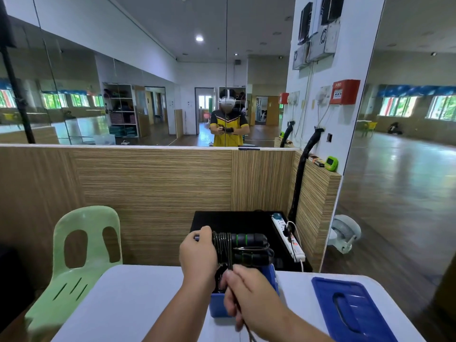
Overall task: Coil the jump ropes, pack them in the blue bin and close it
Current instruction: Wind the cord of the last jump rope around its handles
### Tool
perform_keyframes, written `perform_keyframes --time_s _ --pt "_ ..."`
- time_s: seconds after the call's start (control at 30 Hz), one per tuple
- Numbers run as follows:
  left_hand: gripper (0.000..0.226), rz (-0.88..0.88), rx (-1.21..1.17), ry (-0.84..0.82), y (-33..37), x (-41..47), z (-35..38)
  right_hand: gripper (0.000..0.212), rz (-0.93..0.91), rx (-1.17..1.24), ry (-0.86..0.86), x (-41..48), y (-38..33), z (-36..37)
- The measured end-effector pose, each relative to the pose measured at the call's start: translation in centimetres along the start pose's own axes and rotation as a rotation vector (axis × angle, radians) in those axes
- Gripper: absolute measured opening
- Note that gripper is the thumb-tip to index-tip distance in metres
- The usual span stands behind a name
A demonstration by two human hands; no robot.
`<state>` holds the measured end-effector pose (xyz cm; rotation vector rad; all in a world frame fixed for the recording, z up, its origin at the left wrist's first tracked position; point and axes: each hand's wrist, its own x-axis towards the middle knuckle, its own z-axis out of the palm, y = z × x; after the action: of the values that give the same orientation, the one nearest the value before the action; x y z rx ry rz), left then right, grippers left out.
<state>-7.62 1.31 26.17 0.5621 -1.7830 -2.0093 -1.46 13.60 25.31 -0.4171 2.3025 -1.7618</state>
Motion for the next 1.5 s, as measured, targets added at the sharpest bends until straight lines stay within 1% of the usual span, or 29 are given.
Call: perform_keyframes --time_s 0.07,0.23,0.4,0.5,0.63,0.7,0.77,0.83,0.9,1.03,1.1,1.13,1.2,1.27,1.4,1.5 --pt "0.039 -0.037 -0.021 -0.018 0.0 0.0 0.1 0.033 -0.022 -0.031 0.024 -0.1 1.0 0.5" --pt "0.024 -0.108 -0.089 -0.072 0.0 0.0 0.0 0.035 -0.039 -0.075 0.061 -0.2 2.6 0.2" --pt "0.018 -0.153 -0.119 -0.113 0.1 -0.1 -0.2 0.032 -0.035 -0.131 -0.055 1.6 4.2 -1.5" --pt "0.018 -0.181 -0.15 -0.146 0.5 -0.4 -0.3 0.038 -0.056 -0.268 -0.118 3.1 4.5 -3.4" --pt "0.021 -0.159 -0.14 -0.197 0.7 -1.0 -0.7 0.04 -0.042 -0.472 -0.228 4.4 2.3 -6.5" --pt "0.025 -0.142 -0.123 -0.217 0.7 -1.4 -1.0 0.031 -0.005 -0.579 -0.266 5.3 0.6 -8.1" --pt "0.027 -0.129 -0.113 -0.227 0.6 -1.7 -1.2 0.027 -0.019 -0.594 -0.319 6.8 -0.6 -9.3" --pt "0.027 -0.135 -0.094 -0.236 0.4 -1.8 -1.3 0.022 -0.015 -0.608 -0.301 8.2 -1.4 -9.9" --pt "0.027 -0.119 -0.046 -0.244 0.0 -1.8 -1.3 0.028 0.027 -0.622 -0.265 9.0 -2.9 -10.1" --pt "0.033 0.001 0.05 -0.237 -0.5 -1.9 -1.2 0.042 0.088 -0.713 -0.247 8.8 -7.2 -9.9" --pt "0.034 0.045 0.082 -0.205 -0.8 -1.9 -1.2 0.044 0.081 -0.773 -0.217 8.2 -8.8 -9.3" --pt "0.033 0.059 0.094 -0.187 -0.9 -1.8 -1.2 0.042 0.074 -0.791 -0.197 7.7 -9.5 -8.8" --pt "0.031 0.086 0.121 -0.149 -1.2 -1.6 -1.2 0.034 0.068 -0.783 -0.157 6.8 -10.0 -8.0" --pt "0.031 0.091 0.138 -0.105 -1.4 -1.2 -1.2 0.034 0.071 -0.728 -0.106 5.6 -9.6 -7.1" --pt "0.031 0.063 0.108 -0.023 -1.7 -0.3 -1.3 0.036 0.073 -0.44 -0.001 3.4 -6.7 -5.3" --pt "0.032 0.031 0.063 0.021 -1.8 -0.1 -1.1 0.032 0.0 -0.319 0.051 2.0 -3.8 -3.3"
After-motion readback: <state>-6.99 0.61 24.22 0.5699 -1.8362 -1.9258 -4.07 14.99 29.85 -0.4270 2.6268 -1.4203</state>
